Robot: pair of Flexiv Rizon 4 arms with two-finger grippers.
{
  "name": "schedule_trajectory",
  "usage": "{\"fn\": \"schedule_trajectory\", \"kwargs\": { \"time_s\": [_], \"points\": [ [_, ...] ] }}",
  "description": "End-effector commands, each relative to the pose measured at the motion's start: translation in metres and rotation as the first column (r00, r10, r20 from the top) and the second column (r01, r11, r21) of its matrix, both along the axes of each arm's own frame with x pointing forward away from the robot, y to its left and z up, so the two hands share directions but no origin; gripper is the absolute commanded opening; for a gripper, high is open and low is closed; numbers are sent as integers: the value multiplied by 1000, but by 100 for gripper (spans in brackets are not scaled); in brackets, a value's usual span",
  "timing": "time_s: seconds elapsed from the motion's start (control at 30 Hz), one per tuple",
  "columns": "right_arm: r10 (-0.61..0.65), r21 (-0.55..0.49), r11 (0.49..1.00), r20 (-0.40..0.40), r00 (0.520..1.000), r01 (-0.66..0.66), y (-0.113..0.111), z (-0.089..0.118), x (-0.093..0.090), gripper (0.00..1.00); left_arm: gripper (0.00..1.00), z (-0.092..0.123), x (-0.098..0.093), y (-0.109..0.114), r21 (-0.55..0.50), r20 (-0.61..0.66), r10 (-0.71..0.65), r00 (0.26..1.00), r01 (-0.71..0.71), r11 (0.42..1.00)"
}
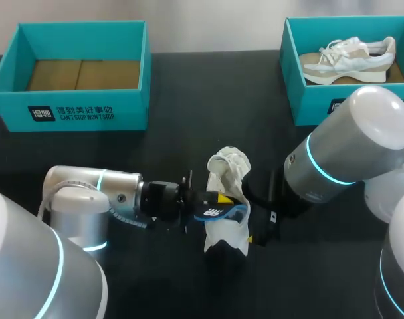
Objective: Take the shoe out of the shoebox, open the shoe tongue, remove and reinsert the insole, then place the shoe into the shoebox
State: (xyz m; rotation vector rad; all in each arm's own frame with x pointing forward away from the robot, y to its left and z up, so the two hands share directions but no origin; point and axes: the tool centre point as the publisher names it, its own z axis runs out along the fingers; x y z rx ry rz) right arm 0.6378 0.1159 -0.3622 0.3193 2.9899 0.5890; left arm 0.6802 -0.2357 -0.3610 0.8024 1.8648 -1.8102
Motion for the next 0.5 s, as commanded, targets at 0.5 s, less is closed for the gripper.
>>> {"fn": "schedule_trajectory", "kwargs": {
  "time_s": [0.5],
  "points": [
    [-1,0,1000,2,1000,1,1,-1,-1,100,18,4,-5,2,-21,-4,5,1000,-5,1000]
  ]
}}
